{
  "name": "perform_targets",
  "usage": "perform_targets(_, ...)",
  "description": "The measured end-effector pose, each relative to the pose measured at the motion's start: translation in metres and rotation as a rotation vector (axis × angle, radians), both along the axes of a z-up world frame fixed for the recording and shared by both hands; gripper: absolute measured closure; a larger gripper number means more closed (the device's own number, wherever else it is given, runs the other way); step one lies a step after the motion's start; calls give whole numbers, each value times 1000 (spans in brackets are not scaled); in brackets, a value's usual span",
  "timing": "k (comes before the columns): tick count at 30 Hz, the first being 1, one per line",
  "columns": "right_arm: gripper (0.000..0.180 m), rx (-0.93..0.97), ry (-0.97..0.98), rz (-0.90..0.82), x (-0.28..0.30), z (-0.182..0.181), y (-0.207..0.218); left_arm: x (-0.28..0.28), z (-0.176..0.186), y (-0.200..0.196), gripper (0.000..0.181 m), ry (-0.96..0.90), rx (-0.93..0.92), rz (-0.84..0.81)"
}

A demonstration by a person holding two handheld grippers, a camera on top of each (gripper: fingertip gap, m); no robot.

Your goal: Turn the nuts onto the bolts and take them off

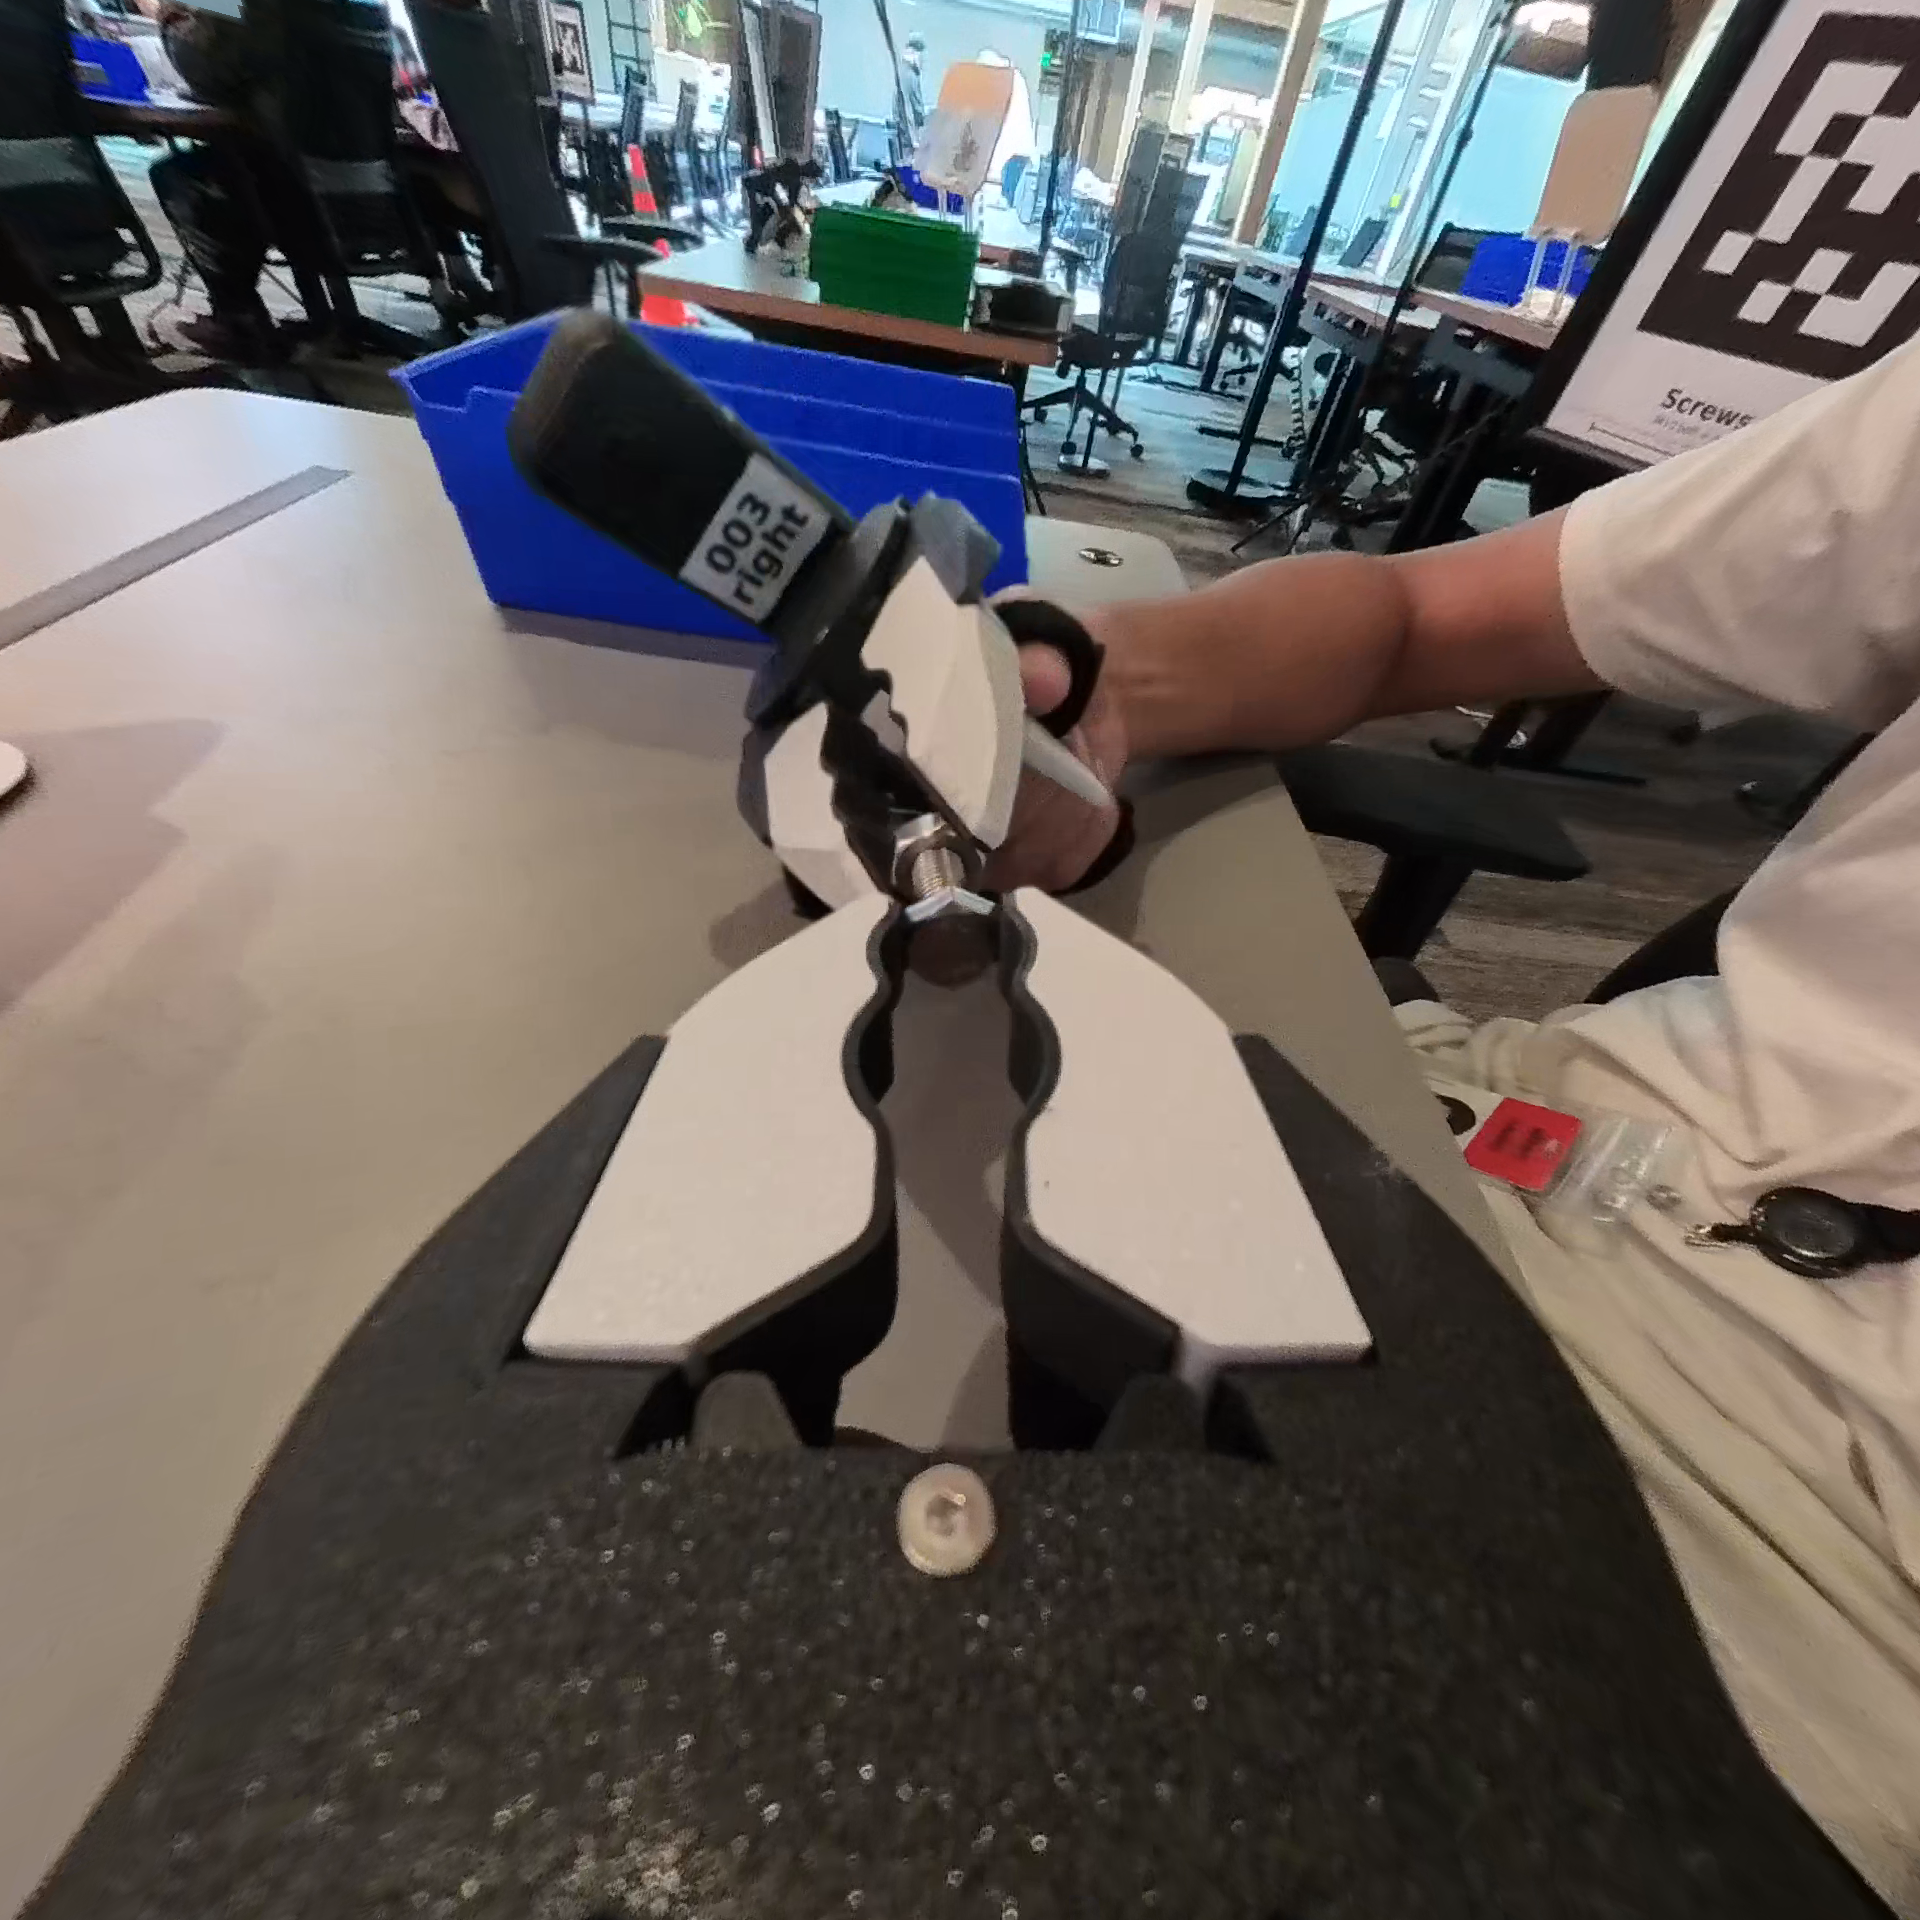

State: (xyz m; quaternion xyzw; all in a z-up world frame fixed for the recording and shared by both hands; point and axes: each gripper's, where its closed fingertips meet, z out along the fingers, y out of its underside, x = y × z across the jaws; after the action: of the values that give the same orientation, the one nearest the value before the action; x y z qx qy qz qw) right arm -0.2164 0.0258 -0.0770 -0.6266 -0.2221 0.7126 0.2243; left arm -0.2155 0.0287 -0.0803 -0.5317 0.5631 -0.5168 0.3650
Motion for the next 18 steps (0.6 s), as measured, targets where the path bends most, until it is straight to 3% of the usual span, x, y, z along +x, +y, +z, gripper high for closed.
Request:
perform_targets(3, 145, -74, 70, 26, 1, 4, 0, 0, 1, 1, 164, 1, -22, -3)
perform_targets(6, 127, 193, 39, -10, 2, 13, -9, -2, 5, 3, 164, -16, -69, -5)
perform_targets(8, 114, 542, -203, -77, 0, -7, -10, -5, 11, 3, 164, -48, -136, -33)
perform_targets(13, 134, 1687, -845, -352, 18, -28, 13, -10, 19, 0, 164, -101, -280, -114)
perform_targets(16, 138, 2129, -1069, -429, 21, -24, 17, -10, 16, -2, 164, -97, -313, -143)
perform_targets(18, 143, 2247, -1022, -503, 15, -13, 7, -8, 12, -5, 164, -79, -323, -160)
